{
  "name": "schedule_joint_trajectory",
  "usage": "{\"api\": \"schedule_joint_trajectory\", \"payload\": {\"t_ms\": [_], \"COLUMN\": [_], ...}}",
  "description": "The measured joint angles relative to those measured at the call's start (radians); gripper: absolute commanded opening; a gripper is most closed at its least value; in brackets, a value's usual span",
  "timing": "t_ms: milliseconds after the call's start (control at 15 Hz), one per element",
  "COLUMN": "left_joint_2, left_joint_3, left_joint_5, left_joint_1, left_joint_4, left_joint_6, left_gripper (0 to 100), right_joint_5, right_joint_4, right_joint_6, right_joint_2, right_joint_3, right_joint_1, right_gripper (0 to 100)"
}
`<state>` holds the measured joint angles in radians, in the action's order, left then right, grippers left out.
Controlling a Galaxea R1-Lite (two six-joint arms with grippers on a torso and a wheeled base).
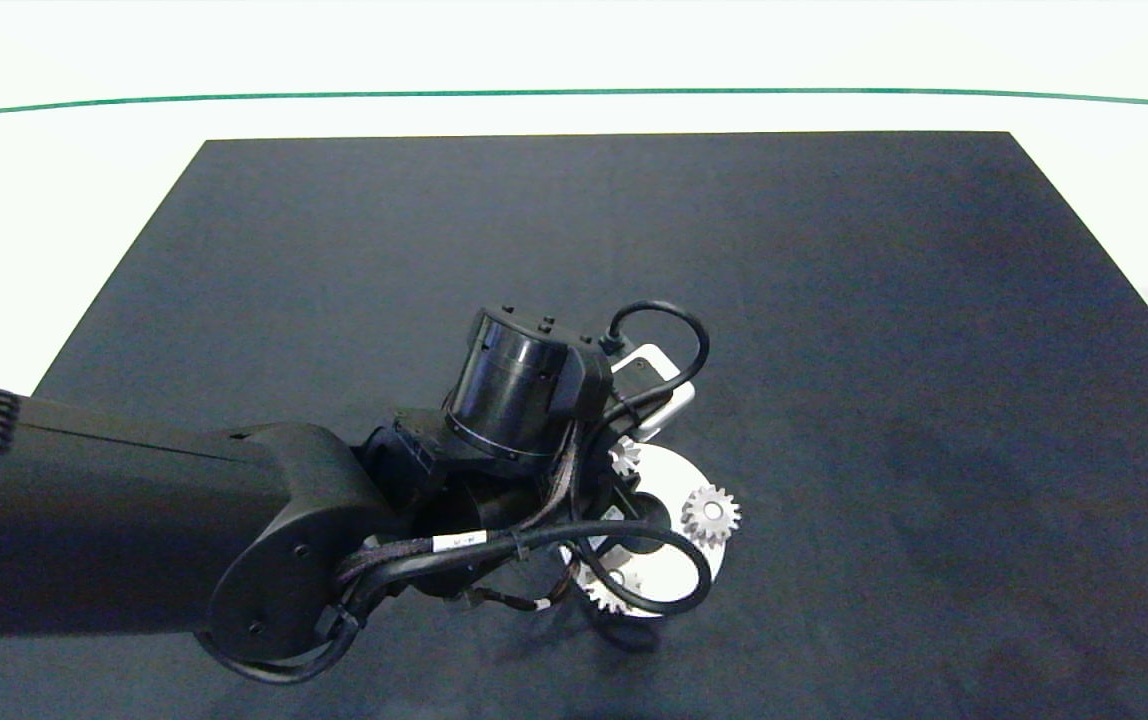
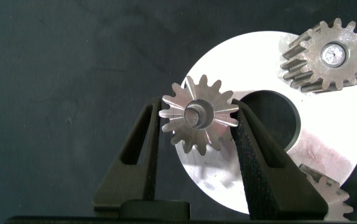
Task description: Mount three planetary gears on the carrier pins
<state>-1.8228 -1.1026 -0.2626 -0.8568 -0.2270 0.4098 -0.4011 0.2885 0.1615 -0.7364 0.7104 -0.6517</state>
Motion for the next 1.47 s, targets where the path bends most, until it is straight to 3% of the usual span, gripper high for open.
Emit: {"api": "schedule_joint_trajectory", "payload": {"t_ms": [400,800,1467], "left_joint_2": [0.001,-0.001,0.019], "left_joint_3": [0.001,0.023,0.069], "left_joint_5": [0.042,0.066,0.116], "left_joint_1": [0.001,0.004,0.053], "left_joint_4": [-0.002,-0.077,-0.094], "left_joint_6": [-0.047,-0.049,-0.047], "left_gripper": [0,0,0], "right_joint_5": [0.000,0.000,0.000], "right_joint_4": [0.000,0.000,0.001], "right_joint_6": [0.000,0.000,0.001], "right_joint_2": [0.000,0.000,0.000], "right_joint_3": [0.000,0.000,-0.003], "right_joint_1": [0.000,0.000,0.000], "right_gripper": [100,100,100]}}
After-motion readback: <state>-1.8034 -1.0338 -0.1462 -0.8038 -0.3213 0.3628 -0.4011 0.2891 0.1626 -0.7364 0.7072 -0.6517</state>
